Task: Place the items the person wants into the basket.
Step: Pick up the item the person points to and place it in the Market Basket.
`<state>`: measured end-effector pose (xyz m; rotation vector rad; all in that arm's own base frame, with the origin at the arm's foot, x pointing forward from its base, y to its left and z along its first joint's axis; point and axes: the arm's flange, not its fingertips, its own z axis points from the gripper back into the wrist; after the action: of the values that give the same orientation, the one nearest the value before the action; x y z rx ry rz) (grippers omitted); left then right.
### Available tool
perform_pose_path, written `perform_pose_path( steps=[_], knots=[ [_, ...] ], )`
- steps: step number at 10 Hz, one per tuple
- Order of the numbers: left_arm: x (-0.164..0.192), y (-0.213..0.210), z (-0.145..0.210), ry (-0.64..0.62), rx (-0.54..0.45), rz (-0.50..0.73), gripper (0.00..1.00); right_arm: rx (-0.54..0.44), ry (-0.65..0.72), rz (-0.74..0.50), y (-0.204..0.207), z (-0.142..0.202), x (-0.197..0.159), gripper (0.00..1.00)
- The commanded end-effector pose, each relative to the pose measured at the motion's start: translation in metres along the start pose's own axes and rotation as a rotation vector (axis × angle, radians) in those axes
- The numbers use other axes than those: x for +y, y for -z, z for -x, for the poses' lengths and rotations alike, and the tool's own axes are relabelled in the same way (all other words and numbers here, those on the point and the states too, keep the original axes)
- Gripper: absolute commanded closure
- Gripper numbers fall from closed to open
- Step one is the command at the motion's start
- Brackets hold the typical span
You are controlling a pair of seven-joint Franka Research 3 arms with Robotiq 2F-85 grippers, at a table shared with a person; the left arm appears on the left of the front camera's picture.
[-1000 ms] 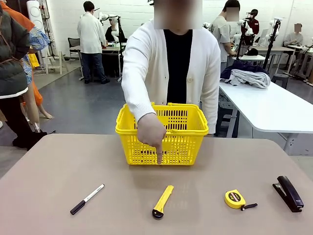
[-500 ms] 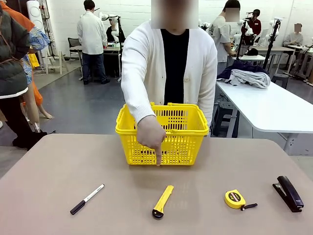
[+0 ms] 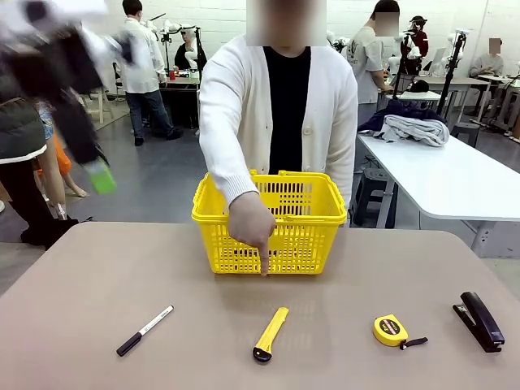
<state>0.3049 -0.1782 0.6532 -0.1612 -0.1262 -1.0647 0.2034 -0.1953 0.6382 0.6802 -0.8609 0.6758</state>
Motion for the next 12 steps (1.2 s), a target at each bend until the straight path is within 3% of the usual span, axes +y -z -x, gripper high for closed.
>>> perform_pose_path(
  steps=[1, 3, 5, 7, 8, 12],
  knots=[
    [0.002, 0.06, -0.029, -0.058, 0.126, -0.082, 0.0, -0.022, -0.01, -0.014, -0.001, -0.001, -0.001, 0.0],
    [-0.005, 0.124, -0.041, -0.11, 0.14, -0.213, 0.0, -0.022, -0.01, -0.014, -0.001, -0.001, -0.001, 0.0],
    [-0.004, 0.145, -0.047, -0.131, 0.067, -0.285, 0.0, -0.022, -0.01, -0.014, -0.001, -0.001, -0.001, 0.0],
    [0.005, 0.142, -0.041, -0.153, 0.04, -0.253, 0.0, -0.022, -0.01, -0.014, -0.001, -0.001, -0.001, 0.0],
    [-0.002, 0.151, -0.05, -0.12, 0.084, -0.256, 0.0, -0.022, -0.01, -0.014, -0.001, -0.001, -0.001, 0.0],
    [-0.002, 0.151, -0.05, -0.12, 0.084, -0.256, 0.0, -0.022, -0.01, -0.014, -0.001, -0.001, -0.001, 0.0]
  ],
)
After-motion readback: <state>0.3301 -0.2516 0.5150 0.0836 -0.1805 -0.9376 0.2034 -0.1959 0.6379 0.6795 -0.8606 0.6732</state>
